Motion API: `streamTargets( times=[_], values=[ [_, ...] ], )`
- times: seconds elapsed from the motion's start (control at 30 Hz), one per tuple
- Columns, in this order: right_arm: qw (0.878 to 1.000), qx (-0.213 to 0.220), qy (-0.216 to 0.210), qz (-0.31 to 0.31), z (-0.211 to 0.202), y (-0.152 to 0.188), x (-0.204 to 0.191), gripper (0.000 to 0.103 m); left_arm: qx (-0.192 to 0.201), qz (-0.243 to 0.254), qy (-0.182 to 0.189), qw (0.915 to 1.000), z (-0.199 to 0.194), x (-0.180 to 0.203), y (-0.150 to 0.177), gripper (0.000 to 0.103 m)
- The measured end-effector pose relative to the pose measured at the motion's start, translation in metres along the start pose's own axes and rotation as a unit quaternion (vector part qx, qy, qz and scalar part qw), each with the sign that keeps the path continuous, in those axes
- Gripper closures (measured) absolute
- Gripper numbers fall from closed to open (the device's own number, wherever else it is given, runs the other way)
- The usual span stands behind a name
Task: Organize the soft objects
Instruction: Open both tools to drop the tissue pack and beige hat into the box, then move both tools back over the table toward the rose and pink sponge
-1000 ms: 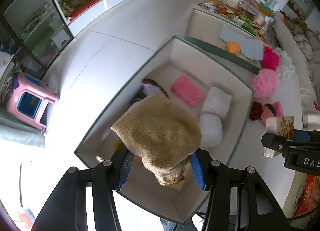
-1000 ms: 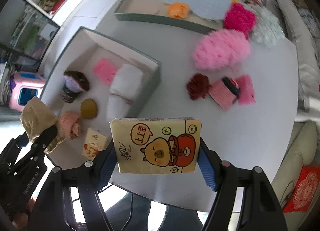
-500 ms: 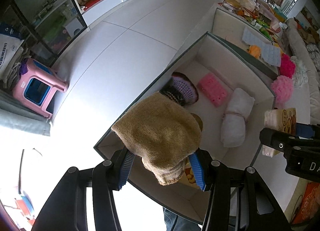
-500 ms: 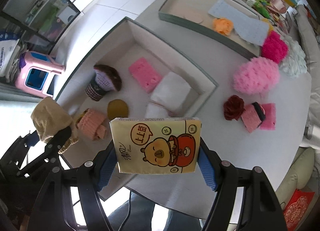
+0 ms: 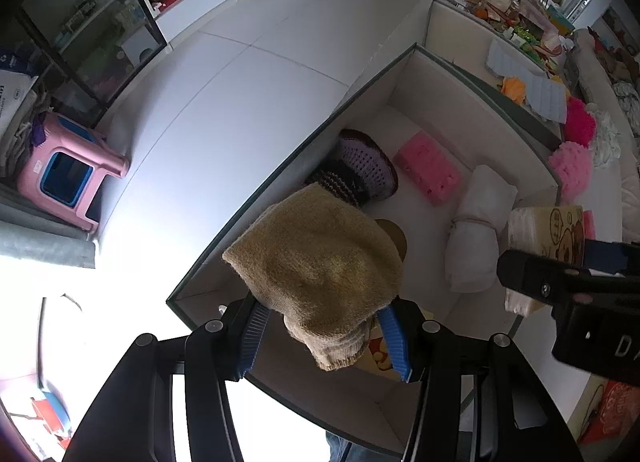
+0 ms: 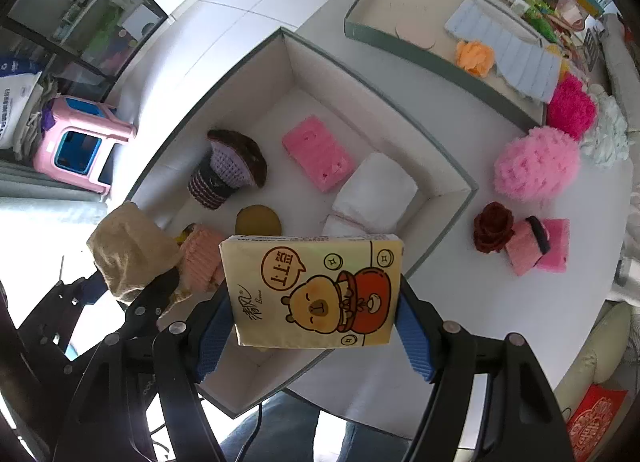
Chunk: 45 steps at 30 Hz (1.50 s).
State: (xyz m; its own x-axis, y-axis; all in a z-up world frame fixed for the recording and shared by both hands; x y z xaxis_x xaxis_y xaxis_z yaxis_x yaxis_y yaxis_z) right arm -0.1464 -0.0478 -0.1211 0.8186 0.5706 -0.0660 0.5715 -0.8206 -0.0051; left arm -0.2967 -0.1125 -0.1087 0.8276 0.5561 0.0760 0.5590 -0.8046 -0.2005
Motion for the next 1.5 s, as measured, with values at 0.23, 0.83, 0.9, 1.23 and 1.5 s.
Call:
streamTargets(
  times=[0.23,0.83,0.9,1.23,1.5],
  values=[
    [1.0,-0.009,0.004,0.007,0.01,0.001,0.0,0.027,-0.011,0.004,0.0,0.9999,0.009,0.0,0.001,0.049],
    [0.999,-0.025,-0.02,0.023,0.028,-0.006,0.0,0.025,-0.006,0.015,-0.007,0.9998,0.013,0.006,0.0,0.038],
    [0.999,-0.026,-0.033,0.028,0.028,-0.006,0.001,0.023,0.001,0.018,-0.008,0.9998,0.011,0.007,0.0,0.015],
    [0.999,0.003,-0.034,0.03,0.018,0.0,0.012,0.012,0.0,0.025,-0.013,0.9996,0.007,0.016,0.0,0.0],
    [0.998,0.025,-0.039,0.053,0.006,0.006,0.033,0.012,-0.003,0.03,-0.024,0.9993,0.001,0.026,0.001,0.0]
  ],
)
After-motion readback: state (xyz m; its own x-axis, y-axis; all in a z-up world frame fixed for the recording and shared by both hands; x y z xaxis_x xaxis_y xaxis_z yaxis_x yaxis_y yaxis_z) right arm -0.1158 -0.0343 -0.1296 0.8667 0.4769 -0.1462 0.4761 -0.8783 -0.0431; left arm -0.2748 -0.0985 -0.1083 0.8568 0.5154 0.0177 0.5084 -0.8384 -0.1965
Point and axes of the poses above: each gripper's, at about its wrist camera, not at the fingertips, and z roughly the way its jaws point, x to its right, y to its underside, the point moved 3 cm from there along z, roughly the way its jaws point, and after that the axes turned 1 degree about y, right-handed, at the moved point
